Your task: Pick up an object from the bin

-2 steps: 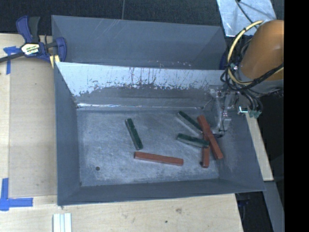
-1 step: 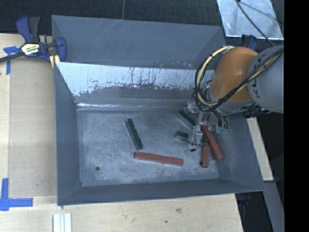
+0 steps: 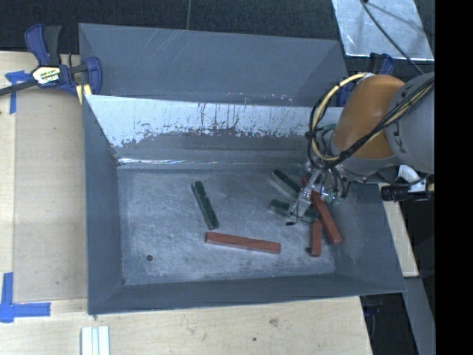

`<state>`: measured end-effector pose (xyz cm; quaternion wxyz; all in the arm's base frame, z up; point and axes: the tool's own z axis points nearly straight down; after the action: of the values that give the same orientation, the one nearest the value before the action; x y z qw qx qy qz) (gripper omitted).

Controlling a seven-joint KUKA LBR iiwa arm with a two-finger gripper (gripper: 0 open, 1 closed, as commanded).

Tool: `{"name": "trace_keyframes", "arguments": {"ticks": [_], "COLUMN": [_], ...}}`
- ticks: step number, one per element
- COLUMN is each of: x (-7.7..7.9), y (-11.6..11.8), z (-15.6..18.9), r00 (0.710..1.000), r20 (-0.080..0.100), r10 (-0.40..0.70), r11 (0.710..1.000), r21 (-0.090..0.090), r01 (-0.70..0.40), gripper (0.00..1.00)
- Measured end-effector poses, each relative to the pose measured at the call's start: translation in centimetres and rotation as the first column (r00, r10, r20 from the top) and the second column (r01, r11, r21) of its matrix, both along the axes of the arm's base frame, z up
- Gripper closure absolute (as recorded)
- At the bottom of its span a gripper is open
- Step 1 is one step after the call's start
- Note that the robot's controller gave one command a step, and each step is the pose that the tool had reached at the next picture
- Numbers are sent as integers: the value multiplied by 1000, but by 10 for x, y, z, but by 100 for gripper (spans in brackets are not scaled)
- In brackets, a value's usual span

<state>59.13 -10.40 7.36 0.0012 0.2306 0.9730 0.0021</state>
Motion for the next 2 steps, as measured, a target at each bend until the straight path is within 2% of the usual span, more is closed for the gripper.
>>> {"name": "trace_keyframes", "arguments": {"ticks": [1,2], "x": [2,0], "y": [0,-2], "z": [1,-2], "r00": [1000,1000], "r20": [10,4], "r10": [4,4], "r11": [1000,1000], "r21": [-5,-6], "r01": [-4,-4], "gripper": [100,0]}}
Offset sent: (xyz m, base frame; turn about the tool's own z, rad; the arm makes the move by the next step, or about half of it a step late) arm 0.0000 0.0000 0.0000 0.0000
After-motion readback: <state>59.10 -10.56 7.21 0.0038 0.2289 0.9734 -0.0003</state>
